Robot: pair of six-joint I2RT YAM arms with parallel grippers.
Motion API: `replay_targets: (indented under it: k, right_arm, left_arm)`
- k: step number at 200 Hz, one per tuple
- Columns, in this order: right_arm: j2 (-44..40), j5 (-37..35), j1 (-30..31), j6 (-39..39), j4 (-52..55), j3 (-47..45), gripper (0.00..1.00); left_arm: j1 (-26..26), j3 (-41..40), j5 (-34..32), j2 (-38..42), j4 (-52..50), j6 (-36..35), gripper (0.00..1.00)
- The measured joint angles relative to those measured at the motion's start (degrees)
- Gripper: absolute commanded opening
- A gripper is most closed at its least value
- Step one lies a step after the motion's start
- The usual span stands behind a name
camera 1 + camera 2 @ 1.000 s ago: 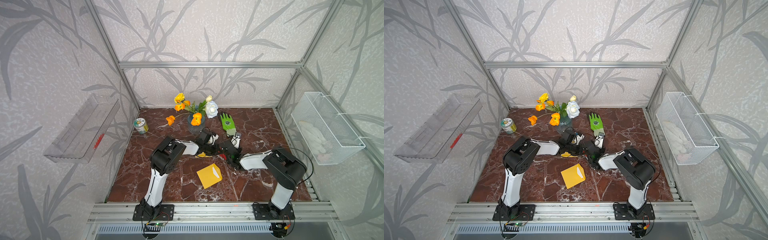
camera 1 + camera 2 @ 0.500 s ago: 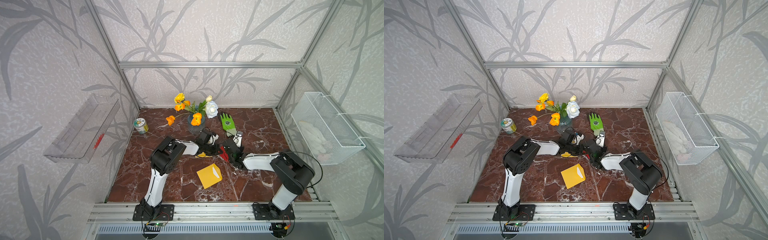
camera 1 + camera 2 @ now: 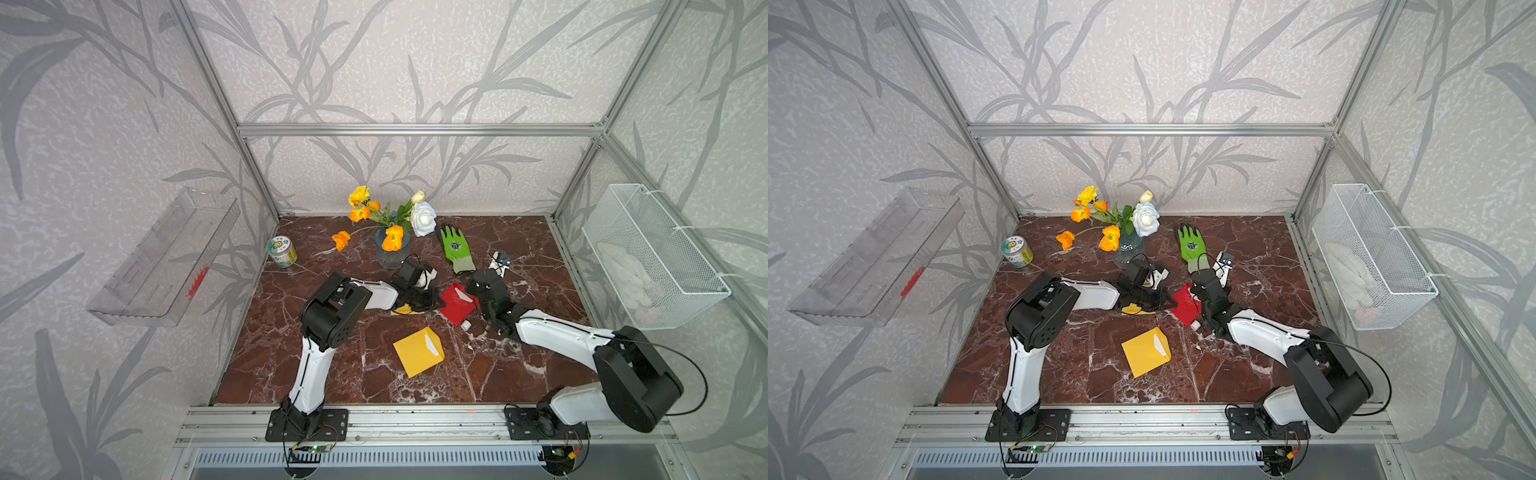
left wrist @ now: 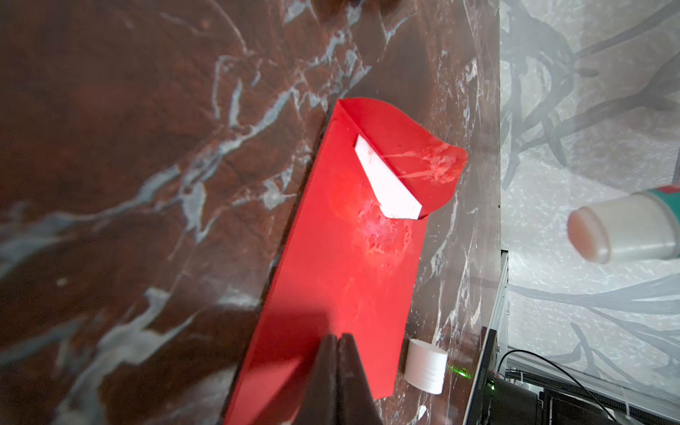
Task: Seal the envelope with a glue stick
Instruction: Apply the envelope at the center of the board, then unscrew the glue stick.
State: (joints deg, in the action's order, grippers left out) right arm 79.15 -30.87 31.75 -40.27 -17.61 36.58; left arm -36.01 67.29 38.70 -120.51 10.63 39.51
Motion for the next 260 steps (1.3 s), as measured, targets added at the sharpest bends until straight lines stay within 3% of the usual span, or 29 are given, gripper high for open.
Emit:
replay_targets:
  k: [43,89,126,169,210,260]
  right_arm:
    - [-5.20,8.83,-1.88,-0.24,1.38,-3.85,0.00]
    - [-5.77,26.71,-9.22,-1.79,5.42,-3.32,0.00]
    - [-2.84,44.04,-15.10,-3.13,10.32,1.75,0.00]
    - [-0.66,57.05,-16.15,-4.63,9.97,2.54,0.00]
    - [-0.66,63.63,-15.69,-5.86,6.67,2.51,0.00]
    - [-1.14,65.94,-14.91,-8.00,1.57,0.85,0.00]
  left_arm:
    - [0.15,1.11,0.00,1.57,-3.19,1.81,0.30]
    - [0.81,2.12,1.55,5.84,-4.63,1.68,0.50]
    - [2.21,1.66,6.60,10.62,-3.58,-0.83,0.59]
    - [2.80,-0.50,13.70,13.40,-1.60,-5.09,0.69]
    - [1.79,-0.96,17.38,13.49,-1.16,-8.35,0.68]
    - [-0.83,-0.92,20.00,13.46,-1.25,-11.10,0.56]
